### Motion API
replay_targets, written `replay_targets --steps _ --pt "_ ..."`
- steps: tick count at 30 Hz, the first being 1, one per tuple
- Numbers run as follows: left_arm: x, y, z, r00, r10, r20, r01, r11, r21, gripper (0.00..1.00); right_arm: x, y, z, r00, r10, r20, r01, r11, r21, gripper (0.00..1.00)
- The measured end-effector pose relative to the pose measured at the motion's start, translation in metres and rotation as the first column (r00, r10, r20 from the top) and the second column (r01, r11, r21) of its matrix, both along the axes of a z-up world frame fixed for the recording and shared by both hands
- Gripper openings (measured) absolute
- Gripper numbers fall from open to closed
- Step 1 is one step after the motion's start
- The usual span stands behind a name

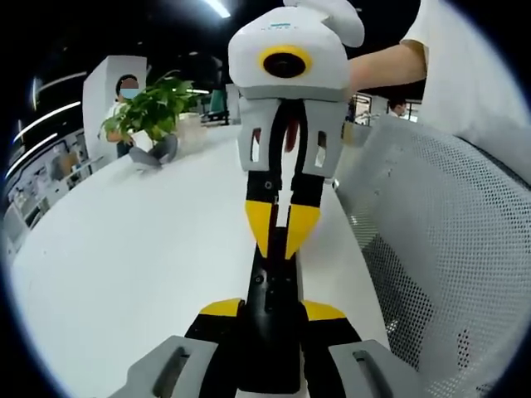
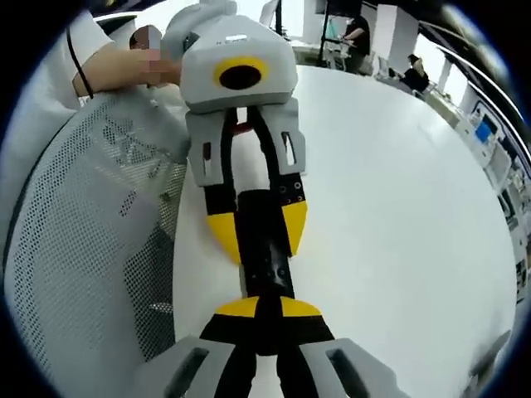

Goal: Press the specified remote control buttons in sequence, fully releasing each button before pressing the next.

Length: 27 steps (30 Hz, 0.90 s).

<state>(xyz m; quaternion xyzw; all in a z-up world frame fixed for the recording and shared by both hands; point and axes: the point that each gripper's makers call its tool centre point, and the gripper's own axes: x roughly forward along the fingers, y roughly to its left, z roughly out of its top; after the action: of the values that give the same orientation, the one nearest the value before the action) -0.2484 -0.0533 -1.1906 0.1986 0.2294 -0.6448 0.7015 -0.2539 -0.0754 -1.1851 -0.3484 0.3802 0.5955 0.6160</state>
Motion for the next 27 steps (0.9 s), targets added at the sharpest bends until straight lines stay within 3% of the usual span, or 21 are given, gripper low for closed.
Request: replay_targets --steps 5,15,19,23,27 --pt "0.0004 -0.0001 -0.0001 1.000 0.008 -0.001 -0.008 1.000 -0.006 0.26 -0.0028 -0.0009 -0.0007 0.999 0.031 0.023 -0.030 0.999 -0.017 0.07" --pt "0.0003 0.0005 -0.0001 1.000 0.008 -0.003 -0.008 1.000 -0.018 0.26 0.0004 0.0000 -0.0002 0.999 -0.034 -0.003 0.035 0.999 0.007 0.05" --pt "0.0003 0.0003 0.0001 1.000 0.006 -0.005 -0.006 1.000 -0.021 0.26 0.0000 0.0016 -0.0013 0.999 -0.044 0.014 0.044 0.999 -0.026 0.05" --pt "-0.0003 -0.0001 0.0009 1.000 0.000 -0.008 0.000 1.000 -0.031 0.26 0.0030 0.0018 -0.0026 0.995 -0.100 -0.012 0.099 0.993 -0.066 0.04" --pt "-0.0009 -0.0007 0.0007 1.000 -0.003 -0.007 0.003 1.000 -0.025 0.26 -0.0007 0.0013 -0.0033 0.996 -0.081 0.039 0.085 0.993 -0.087 0.04"
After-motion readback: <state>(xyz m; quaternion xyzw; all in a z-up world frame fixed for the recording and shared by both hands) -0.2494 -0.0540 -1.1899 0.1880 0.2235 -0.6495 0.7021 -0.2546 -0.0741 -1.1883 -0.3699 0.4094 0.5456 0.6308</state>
